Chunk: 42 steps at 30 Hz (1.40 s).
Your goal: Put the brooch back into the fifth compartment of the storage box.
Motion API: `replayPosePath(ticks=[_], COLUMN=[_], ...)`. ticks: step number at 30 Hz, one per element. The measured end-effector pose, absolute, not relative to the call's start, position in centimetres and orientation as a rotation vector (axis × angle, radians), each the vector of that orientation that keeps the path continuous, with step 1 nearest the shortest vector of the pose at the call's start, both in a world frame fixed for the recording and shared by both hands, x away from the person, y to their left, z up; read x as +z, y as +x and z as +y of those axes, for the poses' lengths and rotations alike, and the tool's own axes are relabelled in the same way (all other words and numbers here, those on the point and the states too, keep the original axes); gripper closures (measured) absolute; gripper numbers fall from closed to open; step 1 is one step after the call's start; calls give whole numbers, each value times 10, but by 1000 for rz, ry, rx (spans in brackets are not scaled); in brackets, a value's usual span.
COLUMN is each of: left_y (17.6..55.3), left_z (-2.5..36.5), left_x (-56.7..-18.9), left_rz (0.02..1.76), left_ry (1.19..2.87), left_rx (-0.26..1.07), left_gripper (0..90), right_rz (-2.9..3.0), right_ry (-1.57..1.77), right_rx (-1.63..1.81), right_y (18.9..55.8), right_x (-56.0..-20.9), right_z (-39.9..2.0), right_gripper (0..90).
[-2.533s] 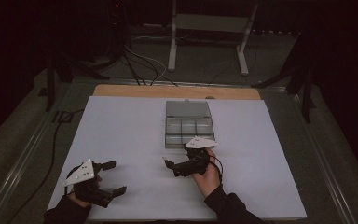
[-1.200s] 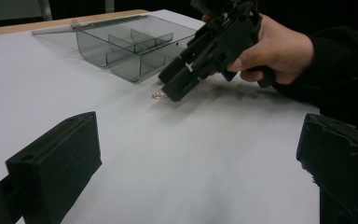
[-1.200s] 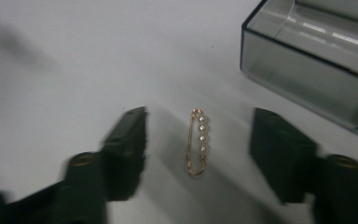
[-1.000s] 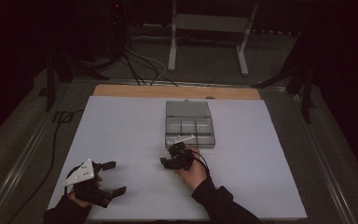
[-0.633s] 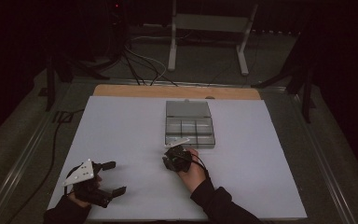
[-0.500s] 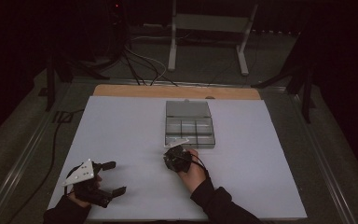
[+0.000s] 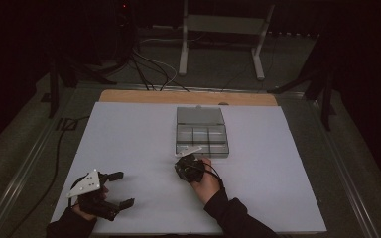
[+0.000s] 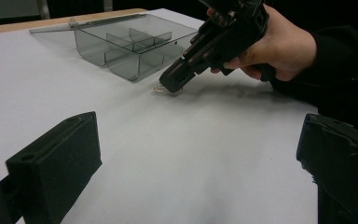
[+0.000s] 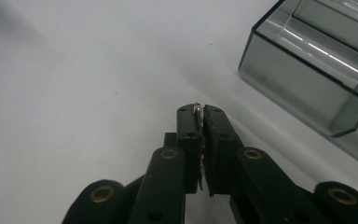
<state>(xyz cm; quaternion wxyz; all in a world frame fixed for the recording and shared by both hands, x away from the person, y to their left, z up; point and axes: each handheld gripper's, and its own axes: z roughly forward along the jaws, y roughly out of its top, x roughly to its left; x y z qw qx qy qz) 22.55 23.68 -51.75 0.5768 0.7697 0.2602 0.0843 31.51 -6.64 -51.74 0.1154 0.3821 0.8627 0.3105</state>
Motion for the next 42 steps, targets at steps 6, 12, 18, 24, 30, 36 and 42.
replayPosePath(ticks=[6, 12, 18, 24, 30, 36, 42], left_y=[225, 226, 226, 226, 226, 226, 226], left_z=[237, 237, 237, 237, 237, 237, 236], left_x=[-518, -518, -518, -518, -518, -518, -518], left_rz=[609, 607, 606, 605, 606, 606, 608], left_ry=[1805, 1808, 1809, 1810, 1810, 1810, 1809], left_rx=[197, 198, 199, 198, 196, 195, 194], left_gripper=[12, 12, 12, 12, 12, 12, 12], right_rz=[2532, 2544, 2541, 2524, 2513, 2496, 2470], right_ry=[1103, 1088, 1076, 1085, 1081, 1085, 1086], right_rx=[936, 974, 997, 1019, 1024, 1028, 1033], right_y=[313, 311, 310, 311, 312, 314, 318], right_x=[-513, -506, -498, -489, -482, -476, -467], right_z=[-68, -70, -74, -80, -86, -91, -97], right_gripper=[863, 863, 862, 862, 863, 862, 862])
